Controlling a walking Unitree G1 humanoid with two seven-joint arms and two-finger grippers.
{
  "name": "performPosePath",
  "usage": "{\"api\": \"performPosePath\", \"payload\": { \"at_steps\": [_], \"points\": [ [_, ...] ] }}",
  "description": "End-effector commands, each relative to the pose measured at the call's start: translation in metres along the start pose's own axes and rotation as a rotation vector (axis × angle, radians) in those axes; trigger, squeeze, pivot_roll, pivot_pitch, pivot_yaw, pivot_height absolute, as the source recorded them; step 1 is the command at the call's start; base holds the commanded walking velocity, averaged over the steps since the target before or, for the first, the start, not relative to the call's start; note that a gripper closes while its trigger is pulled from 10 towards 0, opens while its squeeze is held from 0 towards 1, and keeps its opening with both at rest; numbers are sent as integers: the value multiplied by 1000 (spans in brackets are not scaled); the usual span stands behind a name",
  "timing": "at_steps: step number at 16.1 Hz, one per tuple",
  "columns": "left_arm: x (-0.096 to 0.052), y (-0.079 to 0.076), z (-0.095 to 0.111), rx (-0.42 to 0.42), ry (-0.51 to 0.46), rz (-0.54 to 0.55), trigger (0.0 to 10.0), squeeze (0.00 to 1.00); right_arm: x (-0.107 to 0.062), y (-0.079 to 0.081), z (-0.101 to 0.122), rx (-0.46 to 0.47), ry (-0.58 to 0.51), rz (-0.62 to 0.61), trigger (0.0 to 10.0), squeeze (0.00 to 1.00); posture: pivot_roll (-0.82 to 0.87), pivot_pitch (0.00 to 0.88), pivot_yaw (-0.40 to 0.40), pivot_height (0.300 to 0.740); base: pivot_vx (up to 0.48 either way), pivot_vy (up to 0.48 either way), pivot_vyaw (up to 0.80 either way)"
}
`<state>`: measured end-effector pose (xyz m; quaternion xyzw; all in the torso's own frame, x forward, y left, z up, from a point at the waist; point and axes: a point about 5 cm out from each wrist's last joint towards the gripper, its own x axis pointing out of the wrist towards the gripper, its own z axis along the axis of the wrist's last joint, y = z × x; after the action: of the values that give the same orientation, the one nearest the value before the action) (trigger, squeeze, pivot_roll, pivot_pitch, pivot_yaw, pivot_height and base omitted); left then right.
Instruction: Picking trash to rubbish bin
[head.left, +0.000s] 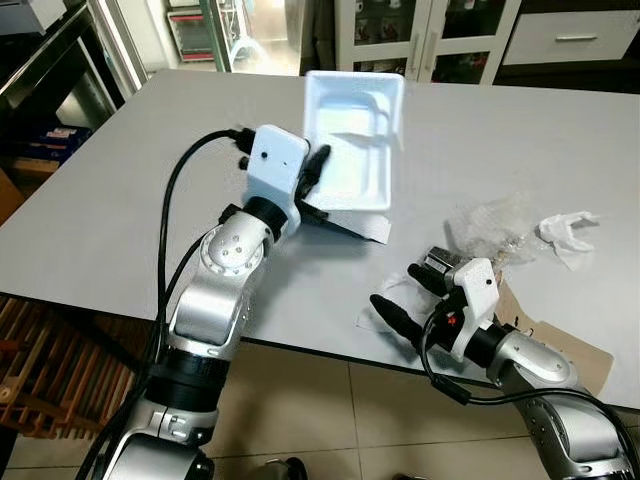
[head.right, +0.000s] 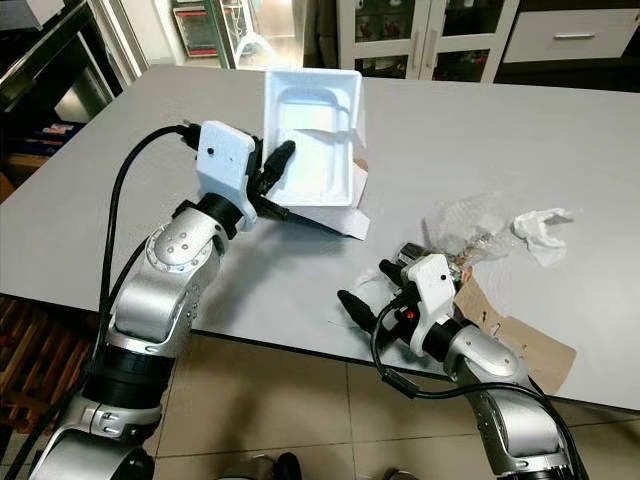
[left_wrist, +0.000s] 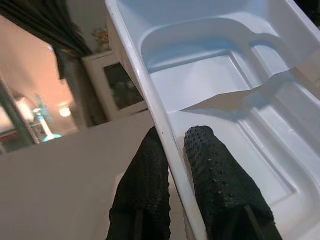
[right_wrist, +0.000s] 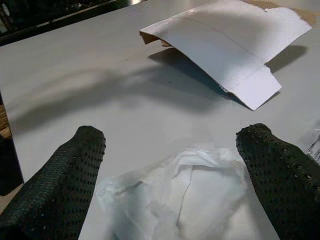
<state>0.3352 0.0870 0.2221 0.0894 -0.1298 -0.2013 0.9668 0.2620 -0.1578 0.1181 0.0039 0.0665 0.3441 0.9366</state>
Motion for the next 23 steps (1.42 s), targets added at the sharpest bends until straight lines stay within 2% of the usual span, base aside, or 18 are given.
{"api": "performPosePath", "payload": {
  "at_steps": [1,2,4,5,6,7,10,12,16,17,18,20,21,23],
  "points": [
    [-3,-1,-12,13,29,49,10000,0,3,-2,5,-15,-22,-15,10000,0,-88,105,101,740,0,0,0],
    [-5,-2,-18,45,31,66,10000,0,5,-3,7,-17,-31,-25,10000,0,-89,102,100,740,0,0,0],
    [-9,-2,-24,26,25,116,10000,0,7,-6,8,-25,-43,-50,10000,0,-87,99,98,740,0,0,0],
    [-12,-2,-27,67,10,143,10000,0,9,-11,12,-29,-67,-102,10000,0,-85,98,97,740,0,0,0],
    [-13,0,-28,51,8,167,10000,0,10,-15,14,-27,-76,-135,10000,0,-86,97,95,740,0,0,0],
    [-15,6,-30,48,-8,232,10000,0,14,-21,19,-26,-109,-191,10000,0,-84,93,94,740,0,0,0],
    [-17,17,-29,85,-38,299,10000,0,18,-26,34,-20,-185,-246,10000,0,-84,85,93,740,0,0,0],
    [-18,19,-35,85,-29,317,10000,0,21,-24,39,-11,-218,-236,10000,0,-87,78,93,740,0,0,0],
    [-23,21,-45,99,-16,369,10000,0,26,-17,37,-13,-211,-176,10000,0,-85,64,88,740,0,0,0],
    [-25,22,-47,113,-20,381,10000,0,28,-20,40,-27,-228,-217,10000,0,-83,61,87,740,0,0,0],
    [-27,24,-49,121,-23,394,10000,0,29,-36,43,-80,-240,-396,10000,0,-81,55,87,740,0,0,0],
    [-27,24,-50,107,-31,408,10000,0,30,-51,49,-44,-289,-565,10000,0,-79,45,87,740,0,0,0],
    [-26,24,-48,96,-39,408,10000,0,31,-53,52,-77,-290,-591,10000,0,-79,41,87,740,0,0,0],
    [-23,22,-44,88,-66,408,10000,0,34,-52,58,-73,-325,-609,10000,0,-82,33,86,740,0,0,0]
  ]
}}
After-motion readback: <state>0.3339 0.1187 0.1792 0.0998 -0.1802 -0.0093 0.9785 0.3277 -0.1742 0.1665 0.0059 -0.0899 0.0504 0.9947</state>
